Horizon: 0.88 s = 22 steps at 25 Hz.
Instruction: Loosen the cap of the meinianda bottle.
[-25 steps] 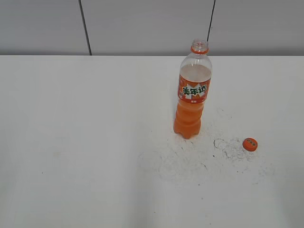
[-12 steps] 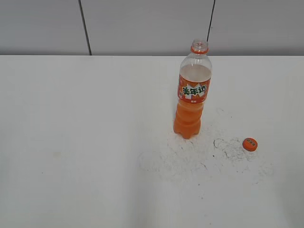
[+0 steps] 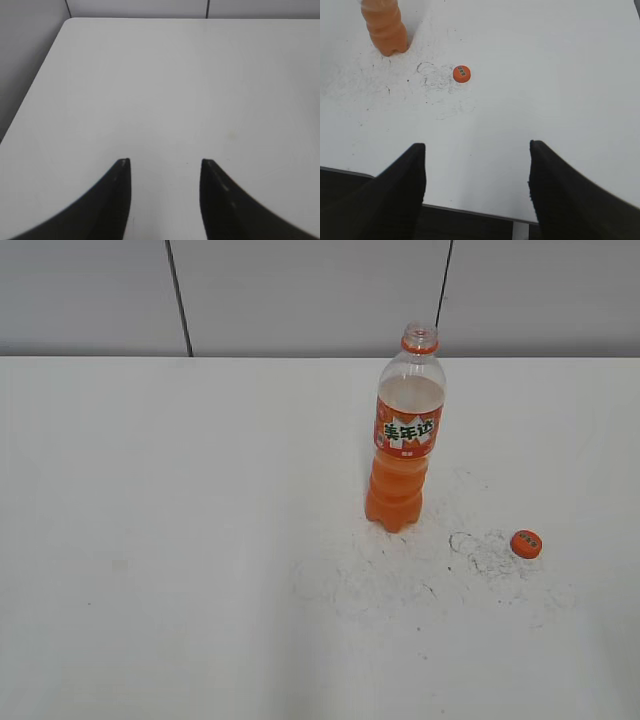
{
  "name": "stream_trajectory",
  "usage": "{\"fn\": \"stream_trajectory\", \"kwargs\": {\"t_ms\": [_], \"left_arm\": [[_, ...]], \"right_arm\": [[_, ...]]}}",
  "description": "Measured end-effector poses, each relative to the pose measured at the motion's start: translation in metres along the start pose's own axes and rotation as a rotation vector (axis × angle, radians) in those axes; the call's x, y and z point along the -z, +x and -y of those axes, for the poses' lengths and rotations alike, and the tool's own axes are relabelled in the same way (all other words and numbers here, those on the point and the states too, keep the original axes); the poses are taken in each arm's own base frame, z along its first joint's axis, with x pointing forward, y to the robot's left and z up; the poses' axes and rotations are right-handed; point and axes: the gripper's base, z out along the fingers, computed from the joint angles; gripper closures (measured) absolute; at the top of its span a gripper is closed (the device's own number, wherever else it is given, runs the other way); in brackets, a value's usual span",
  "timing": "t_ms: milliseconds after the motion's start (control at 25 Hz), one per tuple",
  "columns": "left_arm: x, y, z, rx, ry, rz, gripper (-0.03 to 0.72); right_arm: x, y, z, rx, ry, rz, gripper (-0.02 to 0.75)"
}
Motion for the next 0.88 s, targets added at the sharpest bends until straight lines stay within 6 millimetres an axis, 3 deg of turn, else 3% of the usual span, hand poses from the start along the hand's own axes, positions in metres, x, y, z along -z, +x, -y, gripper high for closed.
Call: {"fn": "stream_trajectory", "kwargs": {"t_ms": [480,880], "left_arm": [[0.0056,0.0029,-0.0001,0.042,-0.092,0.029,0.329],[0.0054,0.0031,-0.0001,0.042,-0.092,0.029,0.381]], "right_arm": [[0.0,-0.0001,-0.0002,-0.002,-0.001,0.0,0.259],[0.0,-0.0001,-0.0002,-0.002,-0.001,0.0,0.259]]}}
